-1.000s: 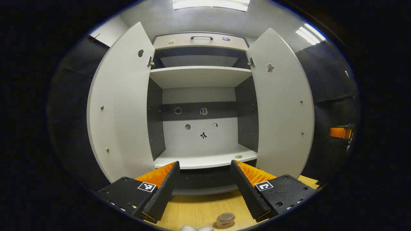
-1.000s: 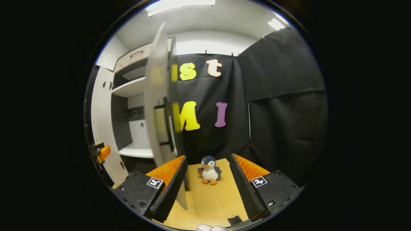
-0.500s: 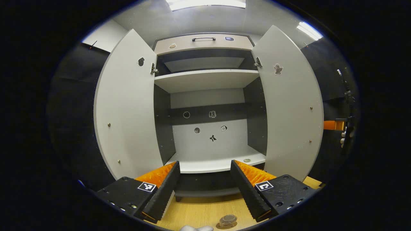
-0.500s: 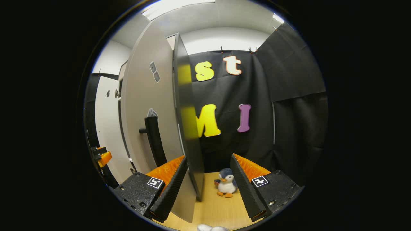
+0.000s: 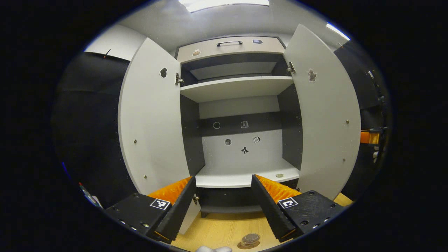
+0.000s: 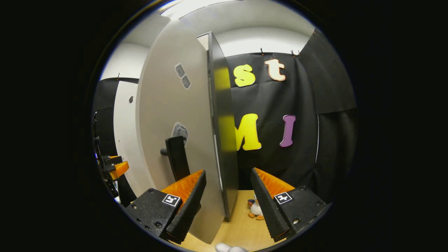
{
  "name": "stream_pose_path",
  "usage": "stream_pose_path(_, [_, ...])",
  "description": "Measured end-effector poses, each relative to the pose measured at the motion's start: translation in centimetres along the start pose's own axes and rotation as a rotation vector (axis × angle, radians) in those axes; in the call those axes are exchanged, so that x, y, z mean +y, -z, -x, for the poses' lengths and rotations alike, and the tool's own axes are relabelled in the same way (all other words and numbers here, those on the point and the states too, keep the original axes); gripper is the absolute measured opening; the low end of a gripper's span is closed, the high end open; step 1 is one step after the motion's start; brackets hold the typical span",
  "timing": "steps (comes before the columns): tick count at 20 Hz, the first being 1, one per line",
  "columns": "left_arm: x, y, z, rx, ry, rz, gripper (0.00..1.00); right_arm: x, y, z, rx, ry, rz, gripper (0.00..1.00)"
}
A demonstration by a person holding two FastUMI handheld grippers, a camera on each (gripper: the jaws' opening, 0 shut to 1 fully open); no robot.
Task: Grasp the bottle in the cabinet with the left hand and place it on the coaster, then close the right door with the right hand and the left door with the left hand.
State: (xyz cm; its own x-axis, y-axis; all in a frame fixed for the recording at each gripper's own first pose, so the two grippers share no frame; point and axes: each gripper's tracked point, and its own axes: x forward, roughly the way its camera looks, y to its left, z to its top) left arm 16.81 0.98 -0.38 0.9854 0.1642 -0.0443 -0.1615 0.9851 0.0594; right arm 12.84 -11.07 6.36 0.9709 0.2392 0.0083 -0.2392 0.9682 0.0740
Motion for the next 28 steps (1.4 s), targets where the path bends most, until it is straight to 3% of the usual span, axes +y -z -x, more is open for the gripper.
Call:
stream_pose_path(5, [1.6, 0.8, 0.5, 0.019, -0.032, -0.010, 0.96, 3.7, 0.5, -0.9, 0.016, -0.055, -0.005, 0.80])
stream_pose_path(12, [5.5, 1.8, -0.2, 0.005, 0.009, 0.002, 0.96, 9.6, 0.8, -3.1, 0.008, -0.026, 0.000, 0.80])
stream_pose_path(15, [7.3, 2.3, -0.3, 0.002, 0.030, 0.015, 0.96, 13.3, 0.9, -4.6, -0.009, -0.052, -0.003, 0.80])
stream_pose_path(23, [11.1, 2.0, 0.2, -0.028, 0.081, 0.037, 0.96, 15.1, 1.1, -1.7, -0.047, 0.069, 0.036, 0.82])
stream_pose_path(28, [15.1, 1.1, 1.9, -0.049, 0.060, 0.024, 0.96, 15.0, 2.8, 0.9, -0.023, 0.119, 0.012, 0.82])
